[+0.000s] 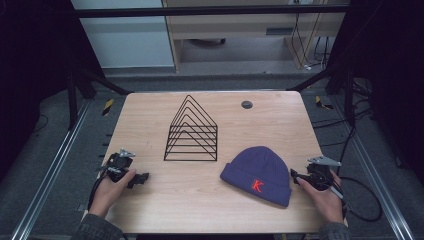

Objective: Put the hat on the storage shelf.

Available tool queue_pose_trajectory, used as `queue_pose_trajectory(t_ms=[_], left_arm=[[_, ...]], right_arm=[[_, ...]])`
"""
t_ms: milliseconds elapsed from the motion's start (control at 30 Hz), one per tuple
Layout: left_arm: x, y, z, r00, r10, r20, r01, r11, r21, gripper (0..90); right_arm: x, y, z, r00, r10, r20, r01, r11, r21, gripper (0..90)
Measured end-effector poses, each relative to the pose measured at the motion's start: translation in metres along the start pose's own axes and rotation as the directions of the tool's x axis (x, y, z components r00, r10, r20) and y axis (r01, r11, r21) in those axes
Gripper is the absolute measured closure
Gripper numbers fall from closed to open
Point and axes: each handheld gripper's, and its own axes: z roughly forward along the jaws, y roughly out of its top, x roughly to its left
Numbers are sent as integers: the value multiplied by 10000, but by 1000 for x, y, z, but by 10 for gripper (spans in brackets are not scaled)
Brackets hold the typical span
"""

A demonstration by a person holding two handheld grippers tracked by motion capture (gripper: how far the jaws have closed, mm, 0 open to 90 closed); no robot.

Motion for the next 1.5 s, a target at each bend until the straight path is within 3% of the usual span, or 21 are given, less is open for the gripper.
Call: queue_pose_trajectory(t_ms=[233, 333, 467, 533, 567, 633, 733, 933, 1267, 1400, 1500], left_arm=[[0, 0, 0, 10000, 1, 0, -1, 10000, 20, 0], [-1, 0, 0, 10000, 21, 21, -21, 10000, 4, 0], [-1, 0, 0, 10000, 31, 39, -31, 10000, -13, 0], [-1, 0, 0, 10000, 2, 49, -1, 10000, -49, 0], [-1, 0, 0, 10000, 2, 49, -1, 10000, -49, 0], [-1, 0, 0, 10000, 60, 61, -60, 10000, -1, 0], [-1, 0, 0, 9999, 114, 64, -114, 9999, -15, 0], [-1, 0, 1, 9999, 67, 109, -67, 10000, -32, 0], [-1, 0, 1, 9998, 138, 131, -137, 9999, -55, 0], [-2, 1, 1, 9998, 128, 130, -127, 9999, -50, 0], [-2, 1, 1, 9998, 172, 132, -171, 9998, -48, 0]], right_arm=[[1, 1, 0, 10000, 25, -17, -25, 10000, 48, 229], [2, 3, -1, 9995, 291, -112, -287, 9992, 292, 213], [4, 11, -7, 9994, 310, 161, -311, 9995, 52, 198], [10, 28, -14, 9994, -136, 315, 140, 9998, -106, 177], [10, 28, -14, 9994, -136, 315, 140, 9998, -106, 177], [13, 48, -15, 9987, -508, -3, 508, 9987, 71, 157], [17, 73, -14, 9956, -920, -185, 926, 9951, 350, 198], [24, 104, 8, 9886, -1088, -1043, 1197, 9873, 1044, 325], [41, 108, 32, 9794, -1054, -1720, 1245, 9868, 1039, 486], [45, 105, 37, 9778, -925, -1877, 1142, 9876, 1079, 494], [50, 103, 44, 9757, -660, -2091, 908, 9896, 1117, 452]])
